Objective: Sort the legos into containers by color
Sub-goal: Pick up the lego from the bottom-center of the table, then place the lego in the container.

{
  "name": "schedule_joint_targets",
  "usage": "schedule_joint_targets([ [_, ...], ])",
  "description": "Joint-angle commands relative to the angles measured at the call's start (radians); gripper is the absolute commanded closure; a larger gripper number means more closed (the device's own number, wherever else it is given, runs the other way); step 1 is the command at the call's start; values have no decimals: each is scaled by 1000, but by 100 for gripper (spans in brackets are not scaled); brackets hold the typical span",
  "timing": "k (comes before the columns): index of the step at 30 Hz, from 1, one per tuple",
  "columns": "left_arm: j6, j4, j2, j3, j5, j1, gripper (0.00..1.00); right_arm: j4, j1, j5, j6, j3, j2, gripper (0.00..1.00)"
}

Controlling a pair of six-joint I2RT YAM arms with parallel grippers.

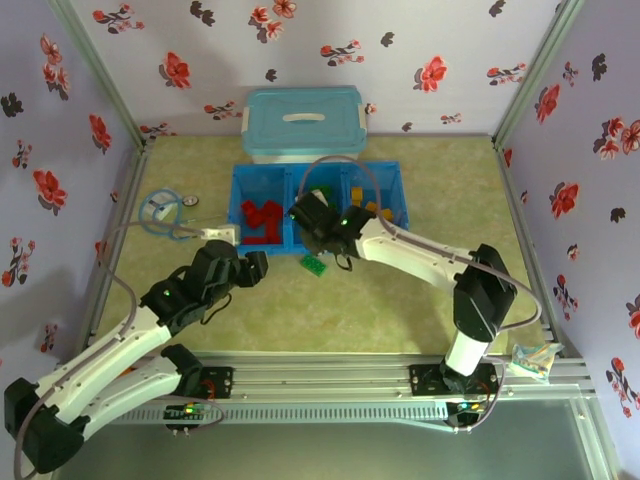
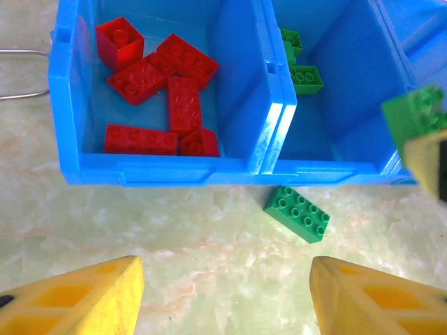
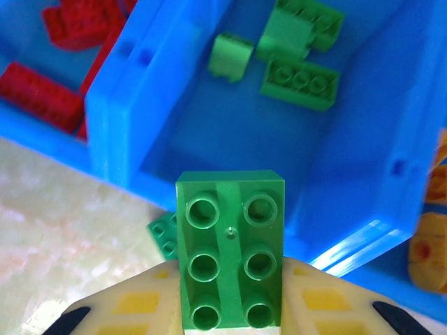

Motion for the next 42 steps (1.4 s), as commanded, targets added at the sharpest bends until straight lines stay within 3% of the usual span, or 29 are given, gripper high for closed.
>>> schedule_joint_targets([
  [1,-21,-31,-33,-19,-17,-6,36,-40,-47,3,-57,82,37,72],
  [8,-30,-44,-59,-25,-18,-8,36,-51,-115,-63,-81,209,140,67],
  [10,-30,-46,-59,-23,-18,-9,36,-70,-126,-34,-82,266,191,58],
  [12,-32,-52,-59,-17,-17,-12,37,-123,-126,-18,-95,343,241,41],
  [15,-26,-69,-67,-6,-17,-16,37,-119,-114,-25,-94,350,234,28],
  [21,-26,-58,-82,-24,-23,-17,37,-32,-85,-32,-86,154,118,27],
  [30,-12,-39,-52,-29,-21,-17,37,165,-70,-244,-136,-212,-24,23],
  [42,-15,-56,-58,-29,-22,-18,37,229,-37,-299,-144,-251,69,22],
])
